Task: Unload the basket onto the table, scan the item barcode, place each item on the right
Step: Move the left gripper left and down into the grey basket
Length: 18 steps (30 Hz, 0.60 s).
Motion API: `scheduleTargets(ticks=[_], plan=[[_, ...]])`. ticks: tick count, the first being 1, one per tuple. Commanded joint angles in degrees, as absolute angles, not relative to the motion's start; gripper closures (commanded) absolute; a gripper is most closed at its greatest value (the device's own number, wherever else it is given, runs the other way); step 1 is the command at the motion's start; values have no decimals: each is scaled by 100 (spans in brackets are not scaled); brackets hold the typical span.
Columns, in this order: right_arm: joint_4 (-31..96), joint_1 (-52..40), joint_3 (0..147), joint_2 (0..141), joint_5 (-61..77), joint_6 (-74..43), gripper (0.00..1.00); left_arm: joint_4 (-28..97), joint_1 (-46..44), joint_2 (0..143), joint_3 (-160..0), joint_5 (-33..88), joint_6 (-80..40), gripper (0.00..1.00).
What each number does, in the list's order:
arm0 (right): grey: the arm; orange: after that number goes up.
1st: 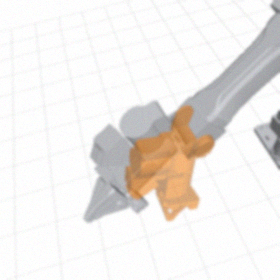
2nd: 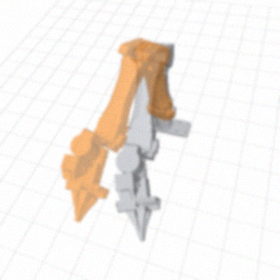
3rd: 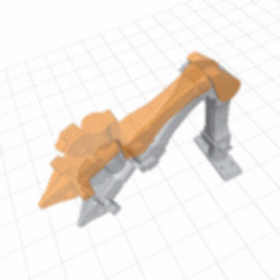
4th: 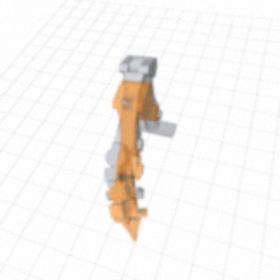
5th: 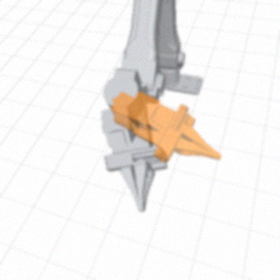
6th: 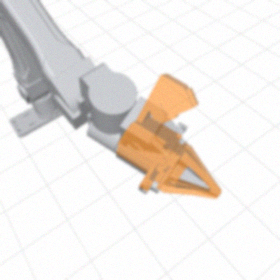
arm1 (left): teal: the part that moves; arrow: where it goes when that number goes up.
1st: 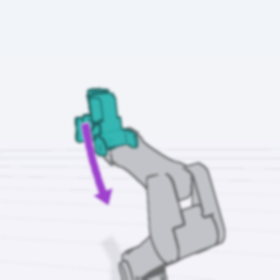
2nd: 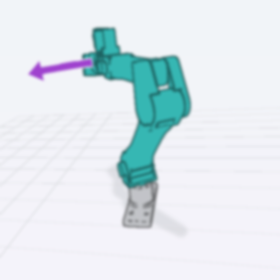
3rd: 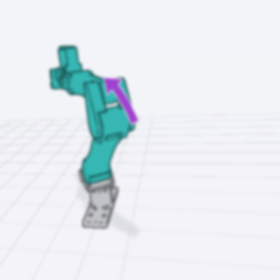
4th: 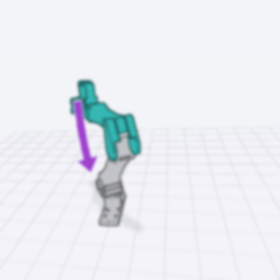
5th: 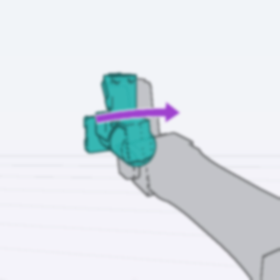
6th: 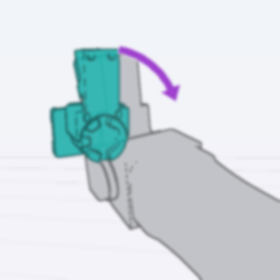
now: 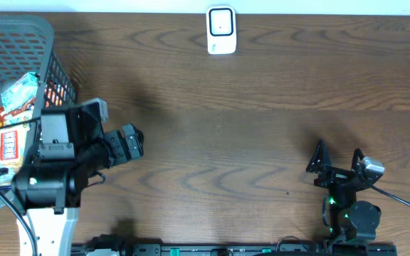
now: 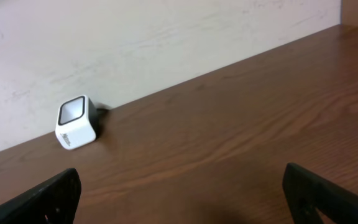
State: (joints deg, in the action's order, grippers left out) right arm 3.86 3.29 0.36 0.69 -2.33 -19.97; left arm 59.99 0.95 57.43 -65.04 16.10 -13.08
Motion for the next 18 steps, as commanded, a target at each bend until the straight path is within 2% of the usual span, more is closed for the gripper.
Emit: scheduleTargets(ticks=[1,6,11,18], plan=[[408,294,32,40,-266,-2012,1,6134,82,5850,-7011,1155,-1214,2],[408,294,32,40,-266,-2012,1,6152,82,5861,-7472,803,-1282,2],[408,294,32,40,-266,-2012,1,6191,169,5946,-7957,-123,-1669,2],[408,294,32,40,-266,-2012,1,6276,1118,6355,-8746,-414,-2200,2]])
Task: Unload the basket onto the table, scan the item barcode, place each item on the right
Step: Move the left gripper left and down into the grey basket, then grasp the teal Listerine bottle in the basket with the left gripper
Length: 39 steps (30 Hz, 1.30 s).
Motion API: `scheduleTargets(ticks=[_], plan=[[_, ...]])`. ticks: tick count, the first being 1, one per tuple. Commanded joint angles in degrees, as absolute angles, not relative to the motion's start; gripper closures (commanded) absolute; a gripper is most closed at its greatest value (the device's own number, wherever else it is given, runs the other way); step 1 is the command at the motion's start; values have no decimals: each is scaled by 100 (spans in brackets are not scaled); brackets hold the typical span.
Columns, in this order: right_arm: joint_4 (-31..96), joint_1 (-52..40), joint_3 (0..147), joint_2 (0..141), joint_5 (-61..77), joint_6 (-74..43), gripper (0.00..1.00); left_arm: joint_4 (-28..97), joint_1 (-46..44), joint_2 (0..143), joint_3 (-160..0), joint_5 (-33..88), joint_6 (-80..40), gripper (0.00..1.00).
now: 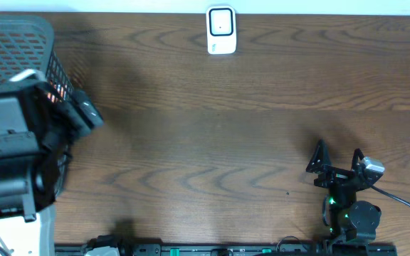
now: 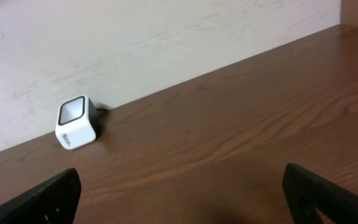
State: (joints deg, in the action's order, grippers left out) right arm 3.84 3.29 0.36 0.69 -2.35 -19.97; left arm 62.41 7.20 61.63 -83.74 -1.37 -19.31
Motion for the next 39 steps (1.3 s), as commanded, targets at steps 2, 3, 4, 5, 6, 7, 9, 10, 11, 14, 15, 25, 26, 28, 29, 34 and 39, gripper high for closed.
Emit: scheduleTargets(ticks=[2,3,4,5,6,7,9,10,11,14,15,25,26,28,29,34,39], plan=[[408,294,32,40,-266,-2012,1,6294,1459,6497,-8938,-414,-2202,2],[408,294,32,40,-266,-2012,1,6294,1636,6563,-9024,-414,-2202,2],[408,294,32,40,-266,-2012,1,6294,2012,6687,-9161,-414,-2292,2],[408,294,32,40,-266,-2012,1,6292,2193,6742,-9196,-414,-2333,2],[408,294,32,40,-266,-2012,1,6289,2408,6796,-9209,-416,-2412,2],[408,294,32,40,-266,-2012,1,6298,2604,6853,-9209,-414,-2536,2],[408,294,32,40,-266,-2012,1,6388,2991,6993,-9209,-412,-2851,2],[408,294,32,40,-266,-2014,1,6460,3229,7105,-9209,-405,-3103,2],[408,294,32,40,-266,-2012,1,6497,3354,7175,-9209,-390,-3223,2],[408,294,32,40,-266,-2012,1,6554,3750,7505,-9209,-134,-3437,2],[408,294,32,40,-266,-2012,1,6552,3822,7605,-9209,-32,-3417,2],[408,294,32,40,-266,-2012,1,6139,3898,8840,-9177,130,-1278,0],[408,294,32,40,-266,-2012,1,6114,3898,8962,-9146,130,-1092,0],[408,294,32,40,-266,-2012,1,6027,3898,9244,-9045,132,-650,0],[408,294,32,40,-266,-2012,1,5981,3898,9369,-8995,132,-478,0],[408,294,32,40,-266,-2012,1,5732,3885,10184,-8871,200,215,1],[408,294,32,40,-266,-2012,1,5557,3826,10888,-8871,364,1085,1]])
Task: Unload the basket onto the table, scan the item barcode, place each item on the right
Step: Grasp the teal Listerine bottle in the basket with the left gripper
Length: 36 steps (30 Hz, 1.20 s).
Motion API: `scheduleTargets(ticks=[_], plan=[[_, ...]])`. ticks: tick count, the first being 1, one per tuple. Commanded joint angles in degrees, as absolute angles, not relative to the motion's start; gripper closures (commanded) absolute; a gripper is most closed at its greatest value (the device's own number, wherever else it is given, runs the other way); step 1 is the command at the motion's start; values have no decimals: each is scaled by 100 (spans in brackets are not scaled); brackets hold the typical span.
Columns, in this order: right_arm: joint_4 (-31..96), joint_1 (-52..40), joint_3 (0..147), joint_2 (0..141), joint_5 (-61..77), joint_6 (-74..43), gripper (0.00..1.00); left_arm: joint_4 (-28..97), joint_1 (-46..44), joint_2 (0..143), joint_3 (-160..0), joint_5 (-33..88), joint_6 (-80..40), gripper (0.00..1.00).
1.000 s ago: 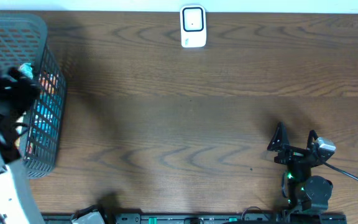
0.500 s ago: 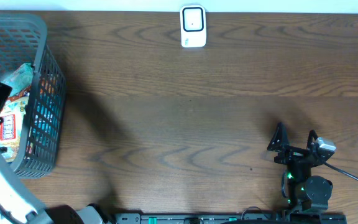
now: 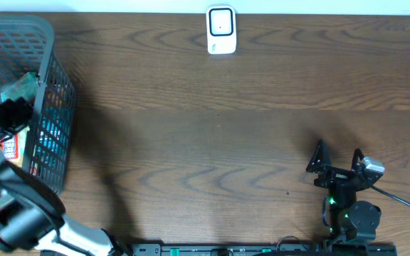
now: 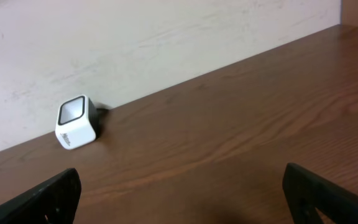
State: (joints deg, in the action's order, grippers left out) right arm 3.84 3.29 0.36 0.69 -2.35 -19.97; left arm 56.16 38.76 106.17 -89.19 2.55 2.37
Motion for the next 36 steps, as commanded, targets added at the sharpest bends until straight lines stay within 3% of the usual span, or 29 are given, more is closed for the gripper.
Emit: scheduleTargets(ticks=[1,13,22,28,33,36], plan=[[408,294,32,40,-266,-2012,1,5511,3811,10995,-8871,362,1227,1],[408,294,32,40,-266,-2012,1,5253,3199,11721,-8836,-301,2786,0],[408,294,32,40,-266,-2012,1,5188,3100,12003,-8586,-349,2665,0],[408,294,32,40,-266,-2012,1,5105,3098,12003,-8444,-346,1732,0],[408,294,32,40,-266,-2012,1,5113,3094,12003,-8444,-349,760,33],[408,294,32,40,-266,-2012,1,5155,3092,12003,-8444,-349,464,38]])
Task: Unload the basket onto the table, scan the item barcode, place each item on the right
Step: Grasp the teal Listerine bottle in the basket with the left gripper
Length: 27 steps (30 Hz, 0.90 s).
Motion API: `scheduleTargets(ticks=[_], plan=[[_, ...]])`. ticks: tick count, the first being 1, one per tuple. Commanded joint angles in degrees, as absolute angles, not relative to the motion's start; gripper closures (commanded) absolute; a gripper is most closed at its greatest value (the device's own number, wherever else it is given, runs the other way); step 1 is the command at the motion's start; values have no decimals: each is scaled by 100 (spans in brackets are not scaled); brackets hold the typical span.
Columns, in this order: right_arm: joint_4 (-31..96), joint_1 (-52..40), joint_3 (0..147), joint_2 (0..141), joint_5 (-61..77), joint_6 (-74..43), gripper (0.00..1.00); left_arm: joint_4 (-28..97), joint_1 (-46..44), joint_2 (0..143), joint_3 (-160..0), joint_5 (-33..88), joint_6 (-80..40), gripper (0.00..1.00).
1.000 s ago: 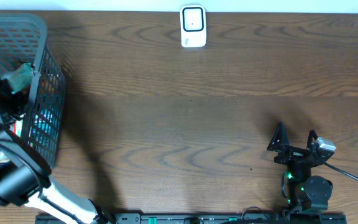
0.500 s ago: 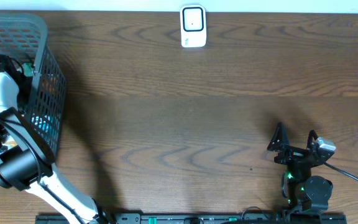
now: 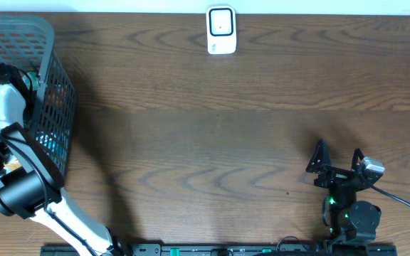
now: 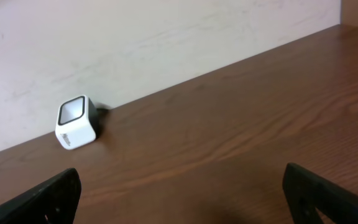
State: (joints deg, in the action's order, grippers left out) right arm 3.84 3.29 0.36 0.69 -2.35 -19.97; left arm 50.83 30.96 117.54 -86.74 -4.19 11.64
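The white barcode scanner (image 3: 221, 30) stands at the table's far edge, its window facing up; the right wrist view has the scanner (image 4: 76, 122) against the wall. My left arm reaches down into the grey mesh basket (image 3: 27, 28) at the far left, and its gripper (image 3: 4, 75) is low inside, the jaws hidden from above. The arm covers most of the packets; a green corner (image 3: 29, 75) and an orange bit (image 3: 9, 165) show. My right gripper (image 3: 339, 158) rests open near the front right, fingers (image 4: 51, 198) wide apart over bare wood.
The basket's dark side wall (image 3: 54, 107) rises between the left arm and the brown wooden table (image 3: 212, 142). A pale wall (image 4: 135, 37) runs just behind the scanner. The right arm's base (image 3: 354, 217) sits at the front edge.
My left gripper has shifted toward the back of the basket, and the arm now covers the packets that showed before. The right arm and the scanner have not moved.
My left arm first stood beside the basket with its gripper pointing right over the table. Then it was over the basket's edge. After that it reached down among the packets, and now sits farther back inside. The right gripper stayed open and still throughout.
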Motion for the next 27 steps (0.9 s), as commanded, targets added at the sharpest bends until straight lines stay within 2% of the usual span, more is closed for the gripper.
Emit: scheduleTargets(ticks=[1,7,12,15,19,20,23,27], plan=[[408,294,32,40,-266,-2012,1,5177,3092,12003,-8444,-349,412,42],[408,294,32,40,-266,-2012,1,5345,3094,11992,-8444,-349,309,51],[408,294,32,40,-266,-2012,1,5413,3094,11944,-8444,-349,-45,51],[408,294,32,40,-266,-2012,1,5433,3094,11959,-8436,-346,-384,39],[408,294,32,40,-266,-2012,1,5293,3092,11959,-8235,-21,-679,37],[408,294,32,40,-266,-2012,1,5223,3094,11959,-8138,108,-679,20],[408,294,32,40,-266,-2012,1,4901,3094,11959,-7782,237,-790,16],[408,294,32,40,-266,-2012,1,4678,3094,11959,-7505,239,-805,17]])
